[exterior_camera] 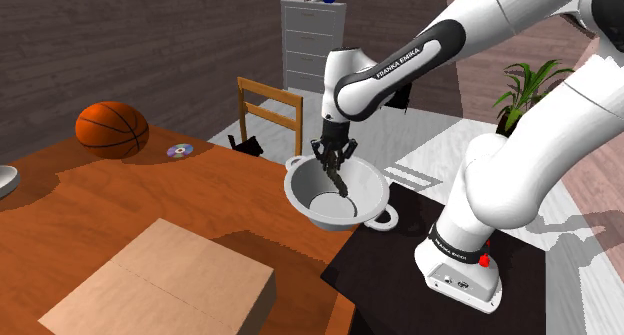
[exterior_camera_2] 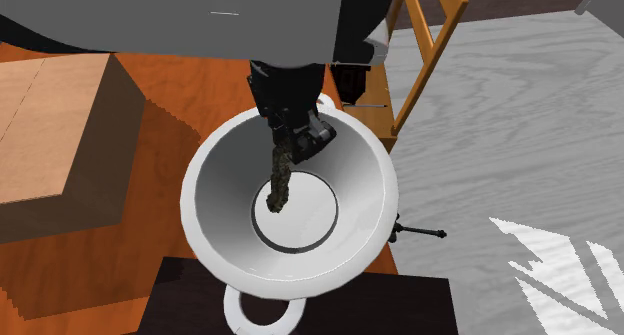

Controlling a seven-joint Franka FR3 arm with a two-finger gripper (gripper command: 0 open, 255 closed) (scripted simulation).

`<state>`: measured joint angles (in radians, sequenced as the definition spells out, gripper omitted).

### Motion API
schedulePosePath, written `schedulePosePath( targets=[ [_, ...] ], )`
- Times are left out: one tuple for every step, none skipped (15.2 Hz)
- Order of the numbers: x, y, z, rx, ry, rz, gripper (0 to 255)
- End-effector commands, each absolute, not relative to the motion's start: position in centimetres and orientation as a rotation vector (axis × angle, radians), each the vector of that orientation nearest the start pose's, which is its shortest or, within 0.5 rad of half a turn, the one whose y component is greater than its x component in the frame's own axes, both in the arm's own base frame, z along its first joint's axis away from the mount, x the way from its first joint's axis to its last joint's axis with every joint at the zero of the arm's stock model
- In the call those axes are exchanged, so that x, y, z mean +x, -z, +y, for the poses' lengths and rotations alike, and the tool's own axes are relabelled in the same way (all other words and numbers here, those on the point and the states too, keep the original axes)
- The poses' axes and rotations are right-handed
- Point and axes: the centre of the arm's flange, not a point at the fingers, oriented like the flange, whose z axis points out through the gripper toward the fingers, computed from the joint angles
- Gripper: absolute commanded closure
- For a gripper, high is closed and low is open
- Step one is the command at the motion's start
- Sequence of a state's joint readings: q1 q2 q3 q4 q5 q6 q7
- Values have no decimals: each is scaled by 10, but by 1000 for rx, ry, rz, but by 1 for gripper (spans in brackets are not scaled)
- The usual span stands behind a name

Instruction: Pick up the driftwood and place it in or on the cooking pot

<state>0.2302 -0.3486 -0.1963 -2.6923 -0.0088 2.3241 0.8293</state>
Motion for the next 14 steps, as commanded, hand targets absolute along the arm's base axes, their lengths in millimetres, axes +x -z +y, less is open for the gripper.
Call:
schedulePosePath(
  targets=[
    [389, -328, 17, -2866, -74, 1173, 255],
    [389, -323, 17, -2866, -74, 1173, 255],
    [389, -318, 17, -2866, -74, 1173, 255],
    [389, -312, 17, -2866, -74, 1173, 255],
    [389, -307, 17, -2866, -74, 1173, 255],
    [389, -302, 17, -2866, -74, 1173, 255],
    [389, -297, 17, -2866, -74, 1173, 255],
    [389, -291, 17, -2866, -74, 1173, 255],
    [389, -291, 17, -2866, -74, 1173, 255],
    [389, -291, 17, -2866, -74, 1173, 255],
    [389, -291, 17, -2866, -74, 1173, 255],
    [389, -291, 17, -2866, -74, 1173, 255],
    [389, -291, 17, -2866, -74, 1173, 255],
    [389, -291, 17, -2866, -74, 1173, 255]
  ],
)
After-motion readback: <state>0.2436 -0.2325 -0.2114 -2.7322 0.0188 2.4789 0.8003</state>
